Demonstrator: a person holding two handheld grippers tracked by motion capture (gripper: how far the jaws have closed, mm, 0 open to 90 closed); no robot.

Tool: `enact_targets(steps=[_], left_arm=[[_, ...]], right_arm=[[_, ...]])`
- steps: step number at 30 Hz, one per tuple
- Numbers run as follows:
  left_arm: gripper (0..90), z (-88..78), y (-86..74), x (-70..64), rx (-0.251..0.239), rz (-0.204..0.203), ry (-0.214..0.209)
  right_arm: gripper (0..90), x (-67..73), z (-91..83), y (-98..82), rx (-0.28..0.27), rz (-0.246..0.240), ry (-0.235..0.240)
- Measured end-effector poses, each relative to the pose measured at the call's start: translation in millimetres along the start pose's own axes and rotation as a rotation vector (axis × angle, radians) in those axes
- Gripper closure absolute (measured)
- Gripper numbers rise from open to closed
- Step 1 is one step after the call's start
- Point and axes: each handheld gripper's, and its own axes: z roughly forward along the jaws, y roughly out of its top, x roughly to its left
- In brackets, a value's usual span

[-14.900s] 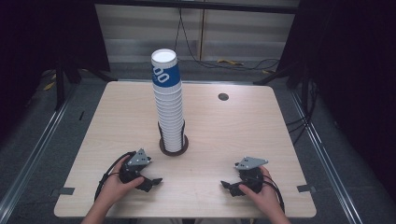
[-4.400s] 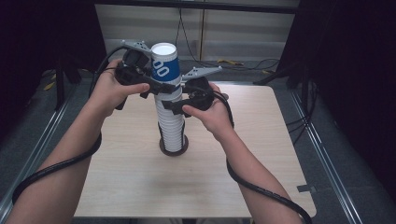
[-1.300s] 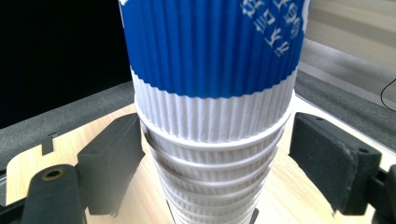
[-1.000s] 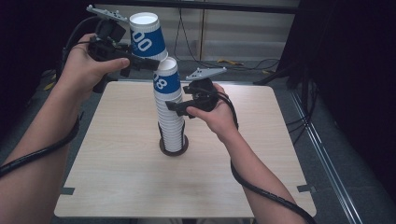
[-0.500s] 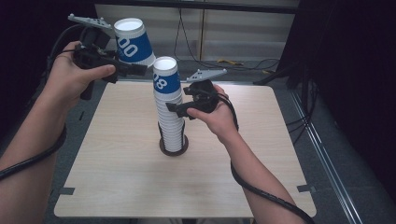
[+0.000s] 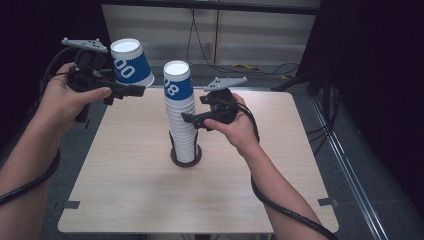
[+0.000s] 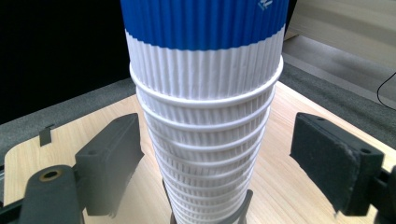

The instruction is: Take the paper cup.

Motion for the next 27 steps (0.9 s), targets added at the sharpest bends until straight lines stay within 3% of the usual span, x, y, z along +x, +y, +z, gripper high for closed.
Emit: enact_targets(steps=[12, 22, 27], left_arm=[[23.4, 4.8, -32.0, 5.1, 0.028, -0.015, -0.009], [24.7, 7.4, -47.2, 2.4, 0.028, -0.007, -0.026], [25.5, 8.3, -53.6, -1.4, 0.038, 0.020, -0.036]], right_arm=[[14.7, 0.4, -8.4, -11.3, -0.002, -0.010, 0.015], [14.7, 0.0, -14.6, -22.1, 0.007, -0.012, 0.015], [14.6, -1.1, -18.5, -27.2, 0.011, -0.006, 0.019]])
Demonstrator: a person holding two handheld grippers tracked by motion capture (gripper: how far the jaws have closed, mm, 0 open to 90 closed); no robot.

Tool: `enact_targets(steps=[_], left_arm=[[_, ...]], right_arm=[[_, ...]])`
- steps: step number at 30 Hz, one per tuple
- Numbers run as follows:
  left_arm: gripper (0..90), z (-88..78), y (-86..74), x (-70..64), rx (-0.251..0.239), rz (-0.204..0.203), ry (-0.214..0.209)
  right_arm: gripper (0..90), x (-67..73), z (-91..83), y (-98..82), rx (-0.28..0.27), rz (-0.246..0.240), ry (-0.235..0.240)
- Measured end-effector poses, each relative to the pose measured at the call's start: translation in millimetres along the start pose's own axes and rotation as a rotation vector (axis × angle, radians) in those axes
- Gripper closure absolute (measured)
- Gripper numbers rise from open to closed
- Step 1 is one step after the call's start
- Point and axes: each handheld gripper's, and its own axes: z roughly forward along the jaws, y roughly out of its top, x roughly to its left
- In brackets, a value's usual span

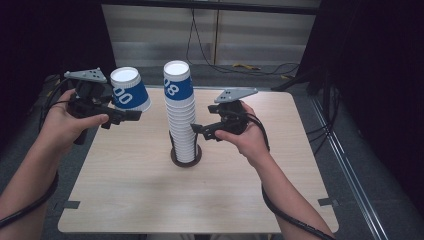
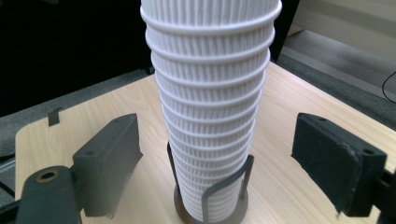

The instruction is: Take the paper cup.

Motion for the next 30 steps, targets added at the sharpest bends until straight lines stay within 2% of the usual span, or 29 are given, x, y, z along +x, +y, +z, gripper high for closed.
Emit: enact_targets(steps=[6, 10, 22, 30], left_arm=[[26.3, 2.9, -7.3, -2.6, 0.019, 0.012, -0.008], [27.0, 9.5, -18.4, -5.1, 0.044, 0.022, -0.011], [27.3, 16.6, -31.7, -11.2, 0.052, 0.035, -0.016], [27.3, 27.9, -39.5, -17.9, 0.075, 0.040, -0.041]], right_arm=[[14.7, -0.1, -5.9, -8.2, 0.003, -0.003, -0.006], [14.7, -1.5, -9.9, -16.6, 0.013, -0.004, -0.009], [14.7, -8.7, -16.1, -27.6, 0.021, 0.001, -0.017], [14.7, -9.6, -19.1, -34.8, 0.028, -0.002, -0.016]])
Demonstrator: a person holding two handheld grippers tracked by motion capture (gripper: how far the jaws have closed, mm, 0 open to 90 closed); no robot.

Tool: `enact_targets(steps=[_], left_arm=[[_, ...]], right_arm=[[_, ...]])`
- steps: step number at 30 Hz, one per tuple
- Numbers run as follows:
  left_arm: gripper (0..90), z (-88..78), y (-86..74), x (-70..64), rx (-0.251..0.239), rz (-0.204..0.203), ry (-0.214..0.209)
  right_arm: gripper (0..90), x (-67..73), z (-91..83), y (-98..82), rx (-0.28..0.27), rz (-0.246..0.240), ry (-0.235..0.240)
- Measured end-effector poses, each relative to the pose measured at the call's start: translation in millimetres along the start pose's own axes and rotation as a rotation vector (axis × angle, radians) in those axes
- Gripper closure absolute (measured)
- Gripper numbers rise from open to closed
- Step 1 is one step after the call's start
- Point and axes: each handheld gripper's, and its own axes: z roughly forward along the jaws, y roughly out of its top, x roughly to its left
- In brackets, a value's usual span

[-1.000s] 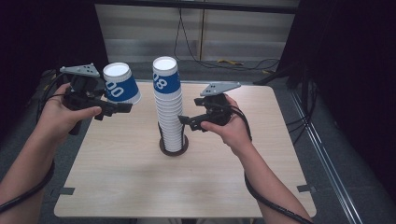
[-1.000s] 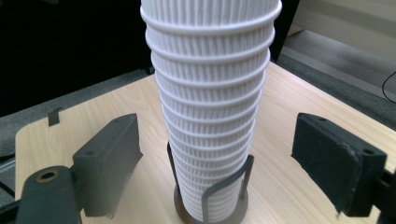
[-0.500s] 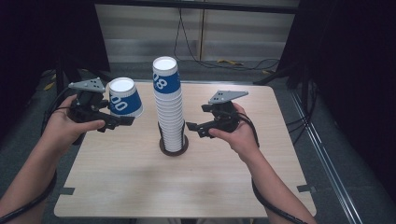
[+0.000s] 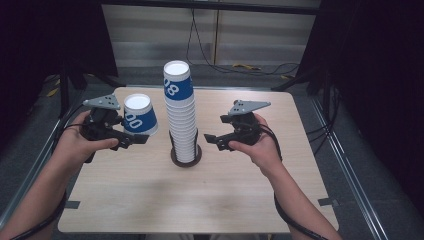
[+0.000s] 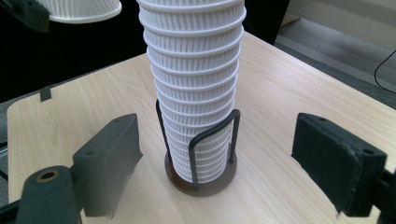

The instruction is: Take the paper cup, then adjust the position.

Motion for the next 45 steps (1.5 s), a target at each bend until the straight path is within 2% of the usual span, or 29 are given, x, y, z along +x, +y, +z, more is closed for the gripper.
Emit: enact_targets(steps=[2, 11, 27, 45], left_arm=[[27.2, 3.5, -0.4, -2.9, 0.003, 0.013, -0.010], [27.3, 14.0, -4.2, -11.5, 0.019, 0.025, -0.034], [27.2, 31.6, -13.9, -25.1, 0.042, 0.030, -0.079], [27.2, 54.8, -11.1, -45.8, 0.079, 0.076, -0.130]], right_arm=[[14.7, -0.9, -1.3, -1.1, 0.000, -0.001, -0.001], [14.7, -2.6, -4.3, -6.5, 0.001, 0.004, -0.002], [14.7, -4.7, -11.1, -18.0, 0.010, 0.013, -0.001], [14.7, -7.2, -16.1, -31.2, 0.021, 0.017, 0.004]])
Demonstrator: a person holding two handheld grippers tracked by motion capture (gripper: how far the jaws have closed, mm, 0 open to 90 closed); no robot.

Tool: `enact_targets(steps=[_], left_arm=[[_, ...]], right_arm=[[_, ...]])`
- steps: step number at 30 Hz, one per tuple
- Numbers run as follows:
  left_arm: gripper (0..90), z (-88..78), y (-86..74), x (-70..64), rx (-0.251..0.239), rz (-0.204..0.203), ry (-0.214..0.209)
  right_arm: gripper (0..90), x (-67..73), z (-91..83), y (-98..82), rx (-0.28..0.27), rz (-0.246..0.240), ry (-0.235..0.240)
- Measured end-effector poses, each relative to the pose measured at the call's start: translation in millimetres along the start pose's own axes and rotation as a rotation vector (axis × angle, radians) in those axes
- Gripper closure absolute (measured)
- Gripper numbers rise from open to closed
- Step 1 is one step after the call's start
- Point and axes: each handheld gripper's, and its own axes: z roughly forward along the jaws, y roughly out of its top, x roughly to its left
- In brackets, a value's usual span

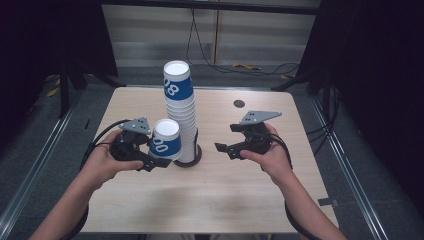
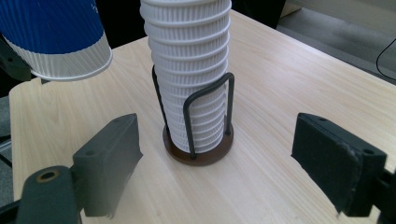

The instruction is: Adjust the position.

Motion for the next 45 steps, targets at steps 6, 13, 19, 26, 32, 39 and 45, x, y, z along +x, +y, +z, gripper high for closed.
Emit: enact_targets(steps=[6, 13, 19, 26, 32, 39, 45], left_arm=[[27.2, 5.8, 1.2, -3.7, 0.008, 0.012, -0.011], [27.1, 15.5, 3.3, -9.8, 0.026, 0.027, -0.036], [27.0, 24.9, 6.2, -12.5, 0.049, 0.036, -0.049], [27.4, 32.8, 10.9, -14.5, 0.082, 0.044, -0.064], [28.0, 40.9, 14.0, -17.8, 0.126, 0.044, -0.065], [28.3, 49.3, 18.4, -21.0, 0.178, 0.063, -0.066], [28.9, 59.5, 23.2, -25.2, 0.208, 0.069, -0.071]], right_arm=[[14.7, 0.6, -0.7, -6.4, 0.004, 0.002, 0.006], [14.7, 1.0, -1.1, -10.8, 0.007, 0.004, 0.010], [14.7, 0.5, -2.5, -14.2, 0.012, 0.005, 0.009], [14.7, -0.5, -3.5, -19.6, 0.012, 0.013, 0.011], [14.7, -1.8, -4.1, -27.0, 0.019, 0.019, 0.015], [14.7, -3.8, -6.3, -34.5, 0.023, 0.025, 0.010], [14.7, -4.9, -7.0, -40.3, 0.025, 0.030, 0.013]])
